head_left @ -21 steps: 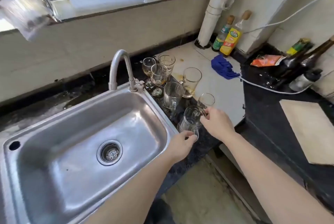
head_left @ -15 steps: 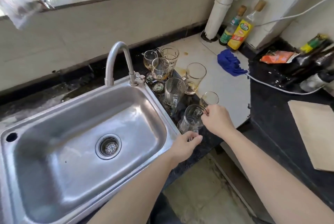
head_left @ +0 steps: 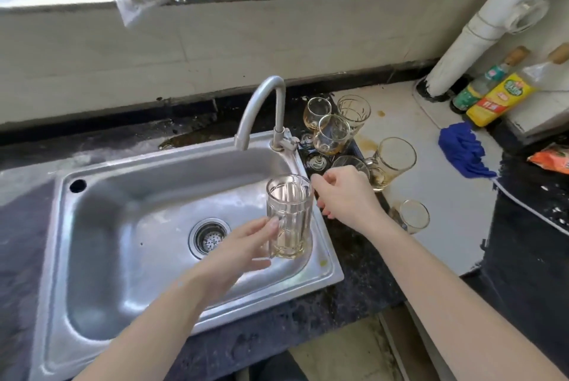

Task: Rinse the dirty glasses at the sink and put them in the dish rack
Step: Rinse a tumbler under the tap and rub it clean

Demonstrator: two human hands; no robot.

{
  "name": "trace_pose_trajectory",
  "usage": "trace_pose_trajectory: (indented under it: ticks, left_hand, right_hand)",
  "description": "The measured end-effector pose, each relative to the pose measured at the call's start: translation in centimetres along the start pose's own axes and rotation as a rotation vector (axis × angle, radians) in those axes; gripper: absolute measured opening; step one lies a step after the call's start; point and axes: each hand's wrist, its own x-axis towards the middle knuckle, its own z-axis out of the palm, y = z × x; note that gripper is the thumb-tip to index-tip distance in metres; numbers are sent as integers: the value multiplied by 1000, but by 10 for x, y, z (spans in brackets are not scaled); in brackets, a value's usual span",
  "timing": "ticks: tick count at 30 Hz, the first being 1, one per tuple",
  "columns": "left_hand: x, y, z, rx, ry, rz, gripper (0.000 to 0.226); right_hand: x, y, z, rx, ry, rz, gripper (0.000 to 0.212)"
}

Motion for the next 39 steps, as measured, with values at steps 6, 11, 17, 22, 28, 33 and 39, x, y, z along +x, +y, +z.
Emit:
trace_pose_trajectory:
  ticks: [6, 11, 17, 22, 28, 33, 39]
  left_hand:
    - [28, -17, -41, -121, 261, -59, 29]
    - [42, -22, -66, -141, 305, -54, 39]
    - [49, -24, -82, -132, 324, -35, 24]
    - [53, -23, -80, -156, 291, -23, 32]
    - [55, -28, -82, -138, 220, -12, 19]
    - [55, -31, -82, -131, 211, -1, 32]
    - [57, -34, -83, -156, 213, 14, 27]
  right_hand:
    - [91, -28, 54, -316, -13, -187, 21]
    - [141, -33, 85, -916, 46, -206, 40]
    - [160, -34, 89, -1070, 8, -248, 36]
    - [157, -31, 86, -1114, 13, -305, 33]
    - [157, -27, 92, -1108, 5, -347, 33]
    - [155, -27, 94, -1127, 11, -364, 39]
    - [155, -28, 96, -1157, -7, -366, 36]
